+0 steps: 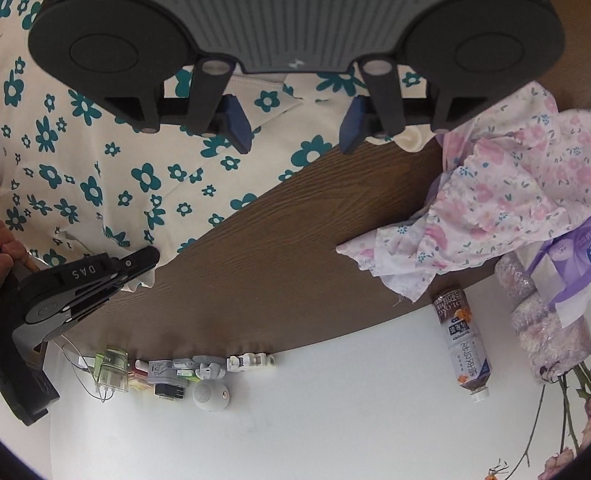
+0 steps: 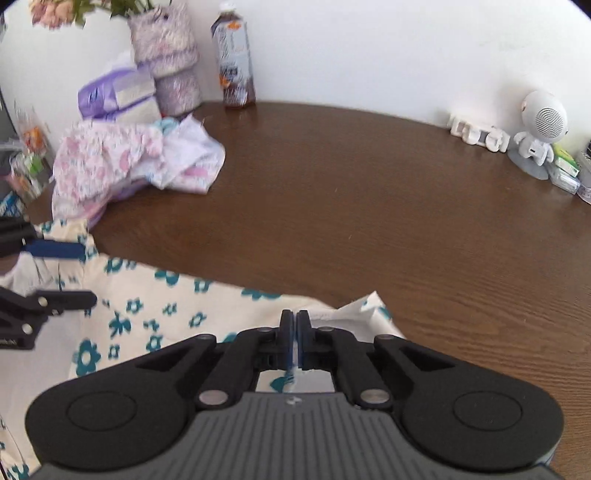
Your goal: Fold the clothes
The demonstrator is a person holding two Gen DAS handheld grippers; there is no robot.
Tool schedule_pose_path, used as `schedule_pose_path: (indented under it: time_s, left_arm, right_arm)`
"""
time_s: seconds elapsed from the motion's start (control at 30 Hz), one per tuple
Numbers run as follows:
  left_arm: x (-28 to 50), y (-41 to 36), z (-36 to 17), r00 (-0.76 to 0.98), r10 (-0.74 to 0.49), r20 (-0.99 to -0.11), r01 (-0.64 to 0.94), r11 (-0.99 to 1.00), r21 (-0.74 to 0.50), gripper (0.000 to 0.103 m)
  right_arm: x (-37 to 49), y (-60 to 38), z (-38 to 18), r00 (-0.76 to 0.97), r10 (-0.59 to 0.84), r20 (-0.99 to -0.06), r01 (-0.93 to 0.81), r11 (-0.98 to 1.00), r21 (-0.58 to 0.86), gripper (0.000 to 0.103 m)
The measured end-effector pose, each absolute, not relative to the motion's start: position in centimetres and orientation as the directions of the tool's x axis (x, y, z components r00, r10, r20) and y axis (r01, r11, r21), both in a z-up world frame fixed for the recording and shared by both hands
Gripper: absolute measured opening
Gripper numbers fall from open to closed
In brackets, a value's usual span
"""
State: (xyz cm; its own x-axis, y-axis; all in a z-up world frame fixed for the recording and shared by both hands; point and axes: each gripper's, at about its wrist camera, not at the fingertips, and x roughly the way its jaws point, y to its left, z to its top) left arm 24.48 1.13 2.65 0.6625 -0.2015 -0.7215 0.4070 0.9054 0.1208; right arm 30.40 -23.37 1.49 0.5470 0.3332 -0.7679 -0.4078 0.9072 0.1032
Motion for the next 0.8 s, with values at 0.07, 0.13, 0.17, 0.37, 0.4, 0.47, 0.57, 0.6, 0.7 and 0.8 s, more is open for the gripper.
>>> schedule_pose_path:
  time_s: [0.07,0.13,0.17,0.37,0.4,0.47,0.57,0.6,0.7,0.8]
  left_arm:
    - [24.7,1.2,2.5,0.665,-0.196,-0.720,0.402,0.907,0.124,0.045]
    - [25.0,1.4,2.2,0.666,-0.189,-0.722,0.394,0.910,0.125,0.040]
    - [25.1,1.5,2.1,0.665,-0.186,-0.723,0.389,0.913,0.123,0.040]
    - [25.4,2.1,1.3,0.665,-0.169,-0.728,0.372,0.919,0.126,0.040]
    - [25.4,2.1,1.2,0.666,-0.166,-0.728,0.370,0.920,0.129,0.040]
    - [25.5,2.2,1.1,0.668,-0.162,-0.726,0.364,0.922,0.129,0.040]
    - [25.4,2.2,1.1,0.674,-0.160,-0.721,0.360,0.923,0.132,0.040]
    - [25.3,2.2,1.1,0.677,-0.158,-0.719,0.361,0.922,0.137,0.040]
    - [25.2,2.0,1.0,0.687,-0.143,-0.713,0.350,0.925,0.151,0.037]
    - [25.2,1.9,0.9,0.698,-0.128,-0.705,0.338,0.927,0.165,0.028]
  right_arm:
    - [30.7,-23.6,1.5,0.557,0.342,-0.757,-0.405,0.908,0.112,0.001]
    - [30.9,-23.5,1.2,0.560,0.343,-0.754,-0.411,0.905,0.107,0.001]
    - [30.9,-23.5,1.1,0.561,0.342,-0.754,-0.410,0.906,0.106,0.001]
    - [31.0,-23.6,0.2,0.559,0.329,-0.761,-0.399,0.911,0.100,0.002]
    - [30.9,-23.6,0.1,0.557,0.324,-0.765,-0.400,0.912,0.096,0.002]
    - [30.8,-23.5,0.1,0.560,0.319,-0.765,-0.404,0.911,0.084,0.005]
    - [30.4,-23.8,1.2,0.578,0.326,-0.748,-0.403,0.911,0.086,0.011]
    - [30.2,-23.8,1.8,0.598,0.324,-0.733,-0.404,0.912,0.074,0.012]
    - [29.8,-23.0,2.8,0.602,0.358,-0.714,-0.450,0.890,0.067,0.013]
    - [29.7,-21.2,1.8,0.572,0.350,-0.742,-0.501,0.865,0.022,0.013]
